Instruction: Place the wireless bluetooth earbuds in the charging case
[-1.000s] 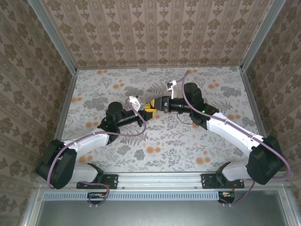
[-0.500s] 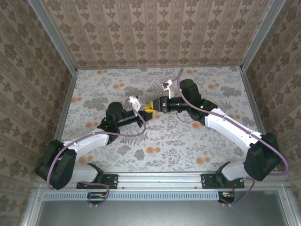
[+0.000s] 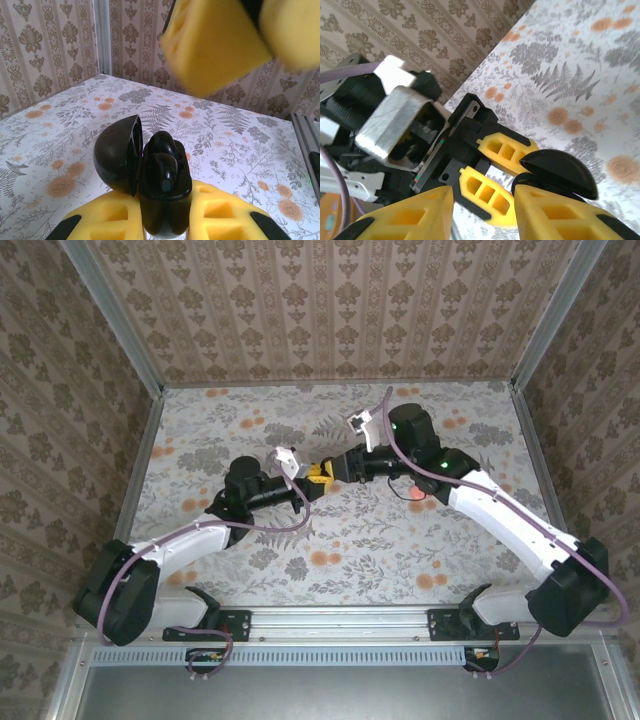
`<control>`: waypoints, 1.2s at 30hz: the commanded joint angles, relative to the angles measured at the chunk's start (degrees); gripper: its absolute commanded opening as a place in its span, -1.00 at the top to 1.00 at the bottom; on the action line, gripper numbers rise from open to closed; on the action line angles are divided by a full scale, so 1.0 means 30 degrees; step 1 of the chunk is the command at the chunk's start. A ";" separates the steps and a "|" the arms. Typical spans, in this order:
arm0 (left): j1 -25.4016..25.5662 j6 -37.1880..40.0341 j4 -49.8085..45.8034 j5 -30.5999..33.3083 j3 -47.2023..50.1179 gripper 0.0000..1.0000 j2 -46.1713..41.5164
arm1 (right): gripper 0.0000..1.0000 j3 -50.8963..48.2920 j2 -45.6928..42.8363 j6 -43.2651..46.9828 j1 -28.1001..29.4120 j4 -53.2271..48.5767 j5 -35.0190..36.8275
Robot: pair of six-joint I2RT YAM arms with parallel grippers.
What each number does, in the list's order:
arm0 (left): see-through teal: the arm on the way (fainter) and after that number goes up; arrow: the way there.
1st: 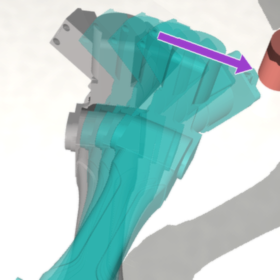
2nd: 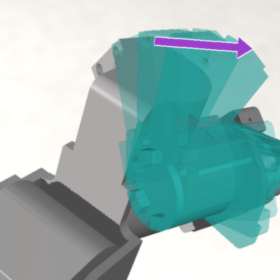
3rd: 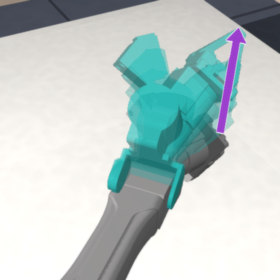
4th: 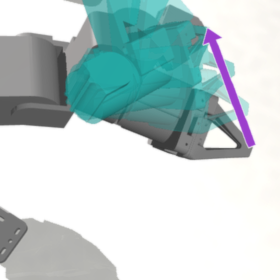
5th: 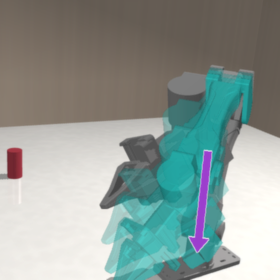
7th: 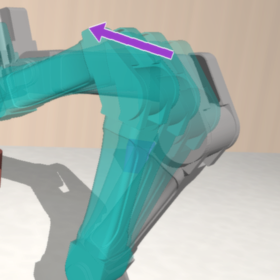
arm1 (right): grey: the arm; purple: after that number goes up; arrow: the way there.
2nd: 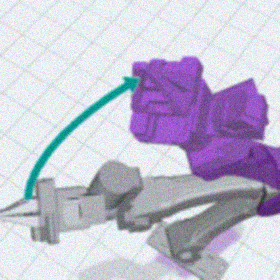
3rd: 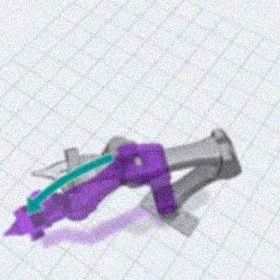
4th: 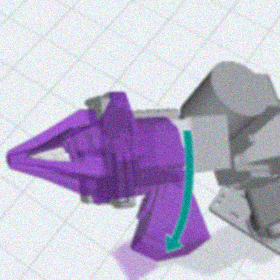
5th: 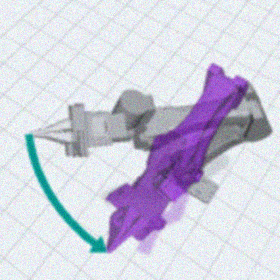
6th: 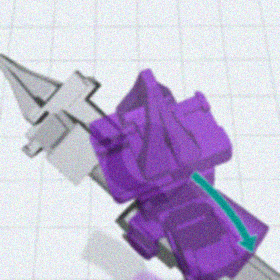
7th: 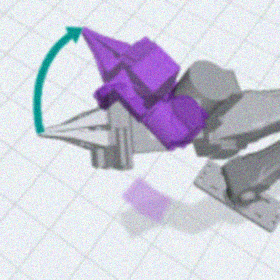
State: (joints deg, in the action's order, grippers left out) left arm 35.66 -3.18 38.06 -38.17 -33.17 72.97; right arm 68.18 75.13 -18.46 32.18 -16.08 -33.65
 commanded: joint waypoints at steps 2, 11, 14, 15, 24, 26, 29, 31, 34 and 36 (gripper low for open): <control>0.0154 0.0587 -0.0506 -0.0784 -0.0662 0.82 -0.0664 | 0.10 0.0038 -0.1794 0.4011 -0.0151 -0.0968 0.1808; 0.0154 0.1030 -0.0911 -0.1034 -0.0725 0.82 -0.0739 | 0.03 -0.1046 -0.2968 0.9120 -0.0738 -0.0195 0.0586; 0.0154 0.1151 -0.0969 -0.1179 -0.0736 0.82 -0.0773 | 0.00 -0.2496 -0.3693 1.3022 -0.0686 0.0853 -0.0988; 0.0139 0.1244 -0.0969 -0.1270 -0.0751 0.82 -0.0795 | -0.07 -0.3160 -0.4057 1.3245 -0.0708 0.1751 -0.0497; 0.0212 0.2446 -0.1040 -0.2882 -0.0655 0.82 -0.1029 | -0.09 -0.1735 -0.3511 2.1037 -0.0683 -0.3236 -0.1193; 0.0241 0.2620 -0.1158 -0.2986 -0.0655 0.82 -0.1089 | -0.07 -0.1842 -0.3497 2.1920 -0.0581 -0.3060 -0.1257; 0.0271 0.2830 -0.1317 -0.3099 -0.0652 0.81 -0.1121 | 0.02 -0.1722 -0.3215 2.3306 -0.0246 -0.3295 -0.1048; 0.0295 0.2949 -0.1536 -0.3132 -0.0715 0.81 -0.1146 | 0.08 -0.1585 -0.2951 2.3763 0.0055 -0.3399 -0.0819; 0.0370 0.3259 -0.1983 -0.3235 -0.0829 0.81 -0.1201 | 0.11 -0.1339 -0.2494 2.4114 0.0406 -0.3351 -0.0436; 0.0443 0.3451 -0.2318 -0.3279 -0.0923 0.81 -0.1235 | 0.12 -0.1255 -0.2242 2.4407 0.0660 -0.3289 -0.0144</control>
State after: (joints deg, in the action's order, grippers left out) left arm 36.38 4.80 32.77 -45.95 -33.61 70.74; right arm 62.33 67.48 50.39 33.23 -24.69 -34.81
